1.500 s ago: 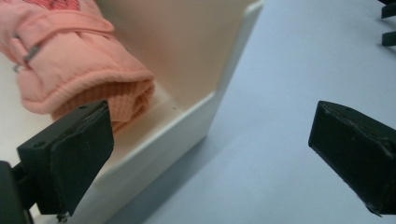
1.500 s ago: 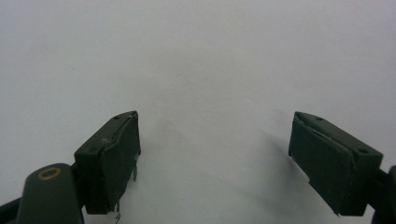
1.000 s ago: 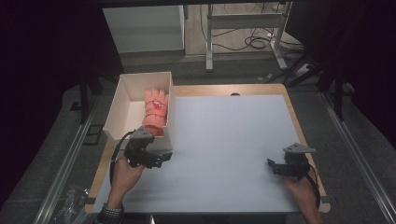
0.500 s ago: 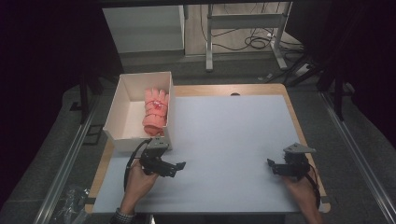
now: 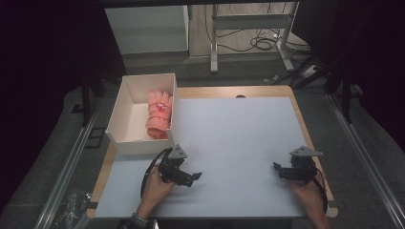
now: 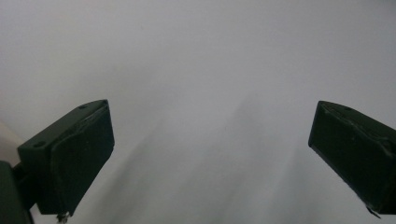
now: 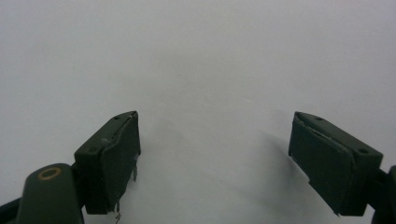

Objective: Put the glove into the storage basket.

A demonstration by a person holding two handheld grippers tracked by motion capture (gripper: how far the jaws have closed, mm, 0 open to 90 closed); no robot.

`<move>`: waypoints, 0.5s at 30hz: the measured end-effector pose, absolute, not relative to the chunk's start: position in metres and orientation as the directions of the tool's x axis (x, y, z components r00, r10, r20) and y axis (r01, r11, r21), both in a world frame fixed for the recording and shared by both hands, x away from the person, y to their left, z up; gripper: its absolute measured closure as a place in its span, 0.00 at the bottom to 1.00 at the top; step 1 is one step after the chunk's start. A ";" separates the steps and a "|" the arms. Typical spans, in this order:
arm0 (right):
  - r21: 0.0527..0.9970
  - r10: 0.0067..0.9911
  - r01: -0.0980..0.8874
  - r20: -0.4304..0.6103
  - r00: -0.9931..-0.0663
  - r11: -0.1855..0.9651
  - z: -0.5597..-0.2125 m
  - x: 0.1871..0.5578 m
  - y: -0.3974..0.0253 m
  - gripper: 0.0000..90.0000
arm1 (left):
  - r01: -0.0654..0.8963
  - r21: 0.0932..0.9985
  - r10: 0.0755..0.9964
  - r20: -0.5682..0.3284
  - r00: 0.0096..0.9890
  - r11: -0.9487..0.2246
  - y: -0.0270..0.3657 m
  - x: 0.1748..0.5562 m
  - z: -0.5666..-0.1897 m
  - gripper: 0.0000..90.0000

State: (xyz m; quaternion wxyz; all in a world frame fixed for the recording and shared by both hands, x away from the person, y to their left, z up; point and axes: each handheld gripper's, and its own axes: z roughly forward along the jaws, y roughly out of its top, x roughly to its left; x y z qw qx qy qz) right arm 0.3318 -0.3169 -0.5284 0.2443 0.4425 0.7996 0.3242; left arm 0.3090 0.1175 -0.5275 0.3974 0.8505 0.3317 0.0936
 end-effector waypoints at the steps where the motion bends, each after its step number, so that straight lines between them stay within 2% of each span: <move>1: 0.735 0.866 0.549 -0.104 -0.489 0.398 -0.528 0.332 -0.317 0.19 | 0.491 0.733 0.638 -0.103 0.763 -0.470 0.116 0.309 -0.530 0.01; 15: 0.734 0.866 0.551 -0.102 -0.490 0.398 -0.528 0.332 -0.317 0.19 | 0.486 0.688 0.645 -0.034 0.763 -0.539 0.101 0.309 -0.548 0.00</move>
